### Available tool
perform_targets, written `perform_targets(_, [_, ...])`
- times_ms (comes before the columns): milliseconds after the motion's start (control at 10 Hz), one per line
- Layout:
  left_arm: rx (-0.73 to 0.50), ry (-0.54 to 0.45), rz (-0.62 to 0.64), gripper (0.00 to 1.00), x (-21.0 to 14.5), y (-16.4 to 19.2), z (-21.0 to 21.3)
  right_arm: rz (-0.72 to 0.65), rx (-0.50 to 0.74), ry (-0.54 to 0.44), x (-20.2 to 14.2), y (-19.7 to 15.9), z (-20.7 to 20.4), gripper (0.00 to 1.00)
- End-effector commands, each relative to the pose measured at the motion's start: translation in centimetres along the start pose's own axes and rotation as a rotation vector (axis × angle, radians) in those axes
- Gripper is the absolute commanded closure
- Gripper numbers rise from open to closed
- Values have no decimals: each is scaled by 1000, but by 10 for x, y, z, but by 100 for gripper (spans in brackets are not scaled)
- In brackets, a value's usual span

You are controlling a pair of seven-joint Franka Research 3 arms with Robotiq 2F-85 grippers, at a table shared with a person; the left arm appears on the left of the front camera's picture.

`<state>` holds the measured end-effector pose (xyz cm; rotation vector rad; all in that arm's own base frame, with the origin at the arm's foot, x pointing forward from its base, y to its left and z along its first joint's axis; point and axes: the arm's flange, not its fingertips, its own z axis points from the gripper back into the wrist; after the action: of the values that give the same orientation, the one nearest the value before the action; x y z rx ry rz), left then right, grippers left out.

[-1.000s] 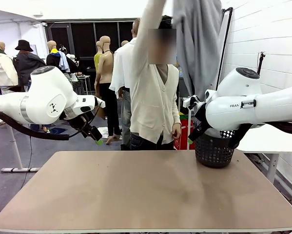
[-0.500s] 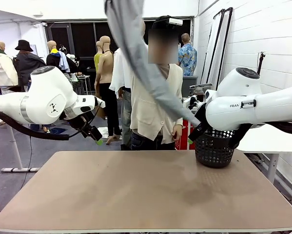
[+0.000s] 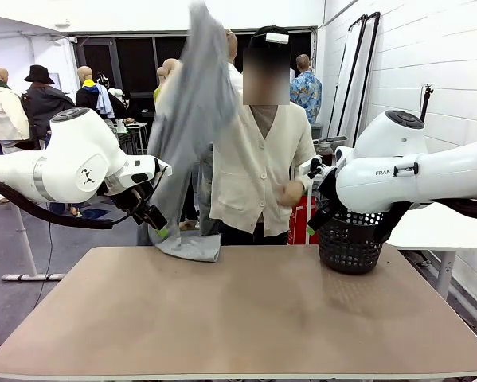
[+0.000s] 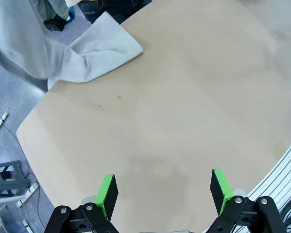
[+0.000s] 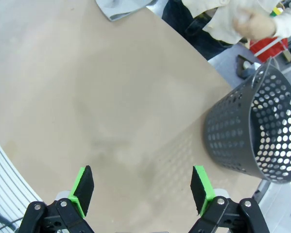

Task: Fold the training pants.
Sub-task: Grab both ends of the Training pants handed by a person.

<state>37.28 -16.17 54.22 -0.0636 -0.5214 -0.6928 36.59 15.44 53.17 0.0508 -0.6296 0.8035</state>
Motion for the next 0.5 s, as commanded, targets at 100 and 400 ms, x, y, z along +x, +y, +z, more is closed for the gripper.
perform_targets(100, [-1,2,1,0,0,1,-1,-1,2,-1,0,-1,0,0])
perform_targets(400, [-1,2,1,0,0,1,-1,-1,2,-1,0,-1,0,0])
